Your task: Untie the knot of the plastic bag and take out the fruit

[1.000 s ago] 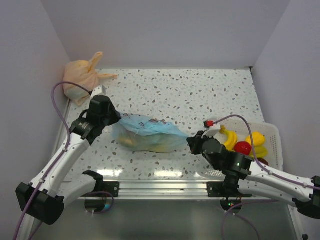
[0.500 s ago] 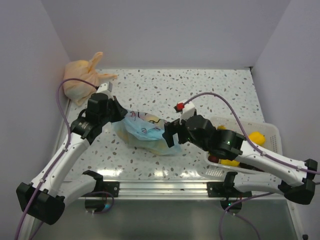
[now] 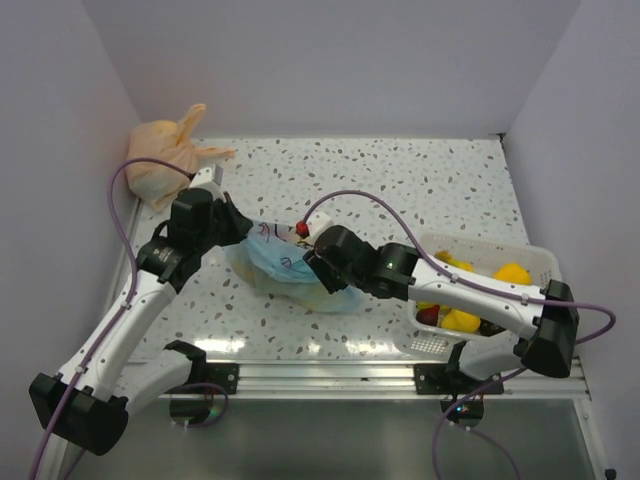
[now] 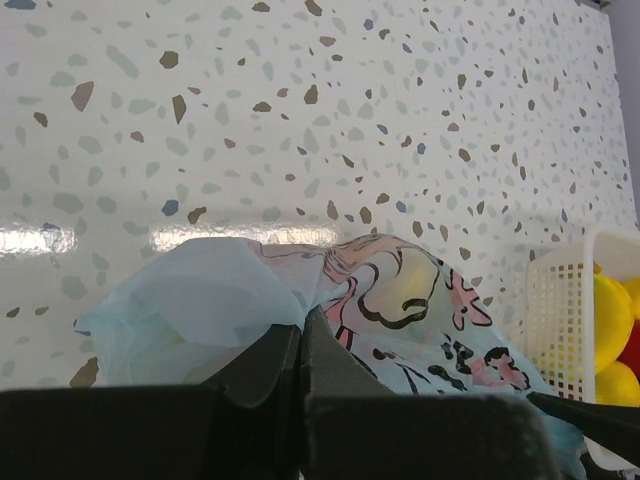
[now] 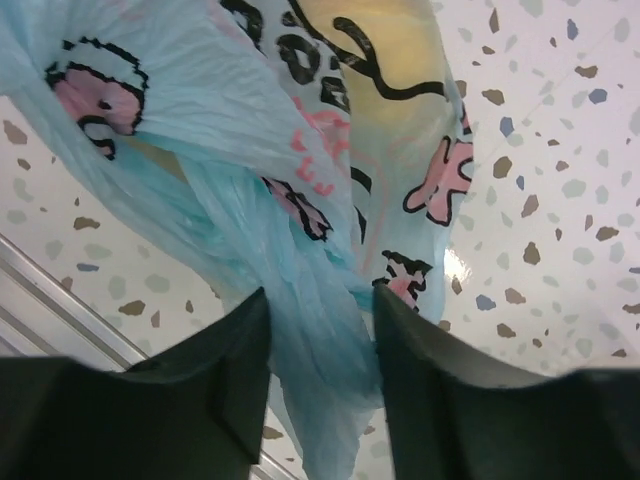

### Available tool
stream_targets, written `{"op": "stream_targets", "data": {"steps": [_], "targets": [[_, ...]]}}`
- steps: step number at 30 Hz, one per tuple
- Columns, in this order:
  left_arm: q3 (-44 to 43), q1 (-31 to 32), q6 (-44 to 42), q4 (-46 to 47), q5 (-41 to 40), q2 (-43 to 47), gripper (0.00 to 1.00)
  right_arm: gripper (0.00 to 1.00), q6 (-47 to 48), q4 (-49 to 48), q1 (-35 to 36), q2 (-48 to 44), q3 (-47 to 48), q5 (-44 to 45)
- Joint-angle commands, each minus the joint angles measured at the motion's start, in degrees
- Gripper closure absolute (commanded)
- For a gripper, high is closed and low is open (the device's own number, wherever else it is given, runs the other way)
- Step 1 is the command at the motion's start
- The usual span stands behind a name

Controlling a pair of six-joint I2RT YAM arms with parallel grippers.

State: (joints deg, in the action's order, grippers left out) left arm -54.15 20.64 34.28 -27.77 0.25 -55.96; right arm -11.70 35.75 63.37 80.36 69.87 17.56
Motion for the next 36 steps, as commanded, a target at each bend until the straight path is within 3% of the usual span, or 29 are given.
{"op": "stream_targets", "data": {"steps": [1,2,5,9,14,19,20,22,23,24,25,27,30,32,36], "targets": [[-1.83,-0.34,-1.59,0.44,-4.11,1.12,1.00,0.58,0.37,0.64,-0.44,-4.76,-1.74,4.84],[-1.84,-0.43,-1.50,-0.52,-5.16,0.77,1.00,0.75,-0.16,0.99,-0.44,-5.99,-2.88,6.94],[-2.54,-0.43,-1.06,-2.81,-8.94,-1.16,1.00,0.90,-2.18,0.47,-0.44,-12.22,-4.73,10.81],[-1.40,-1.39,0.96,-3.43,-12.46,-4.23,1.00,0.94,-2.97,-4.79,-0.44,-23.29,-7.46,13.55],[-0.78,-3.94,2.81,-2.03,-10.36,-7.05,1.00,0.96,-4.55,-17.54,-0.44,-35.07,-13.95,15.31],[-2.54,-5.18,2.37,0.34,-2.99,-7.94,0.99,0.99,-1.57,-18.01,-0.53,-30.45,-12.92,10.32],[-2.71,-5.09,1.41,1.13,-1.41,-7.41,0.91,1.00,-1.05,-17.56,-0.45,-27.74,-11.78,9.60],[-3.59,-5.09,-0.35,2.45,3.25,-5.04,0.49,1.00,-0.16,-17.90,-0.44,-25.09,-11.51,8.63],[-3.59,-5.00,-1.05,2.46,4.57,-4.42,0.49,1.00,0.01,-18.34,-0.44,-25.07,-11.51,8.63],[-4.20,-5.09,-1.84,2.37,6.93,-3.89,0.30,1.00,0.45,-18.87,-0.44,-24.29,-11.51,8.37],[-4.47,-5.09,-2.55,1.85,7.91,-3.37,0.22,1.00,0.63,-19.74,-0.44,-23.85,-11.51,8.10],[-5.78,-5.00,-5.09,0.97,9.93,-1.79,0.11,1.00,1.15,-20.10,-0.44,-23.06,-10.98,8.02],[-7.80,-3.43,-9.39,-0.52,10.82,-0.29,0.03,1.00,2.90,-19.93,-0.44,-21.48,-8.62,6.97],[-8.25,-2.72,-10.02,-1.14,9.95,-0.46,0.02,1.00,3.35,-19.58,-0.53,-20.95,-8.26,6.87],[-9.66,6.12,-10.82,-1.59,4.07,-2.21,0.00,1.00,3.88,-19.40,-0.44,-19.98,-7.03,7.05]]}}
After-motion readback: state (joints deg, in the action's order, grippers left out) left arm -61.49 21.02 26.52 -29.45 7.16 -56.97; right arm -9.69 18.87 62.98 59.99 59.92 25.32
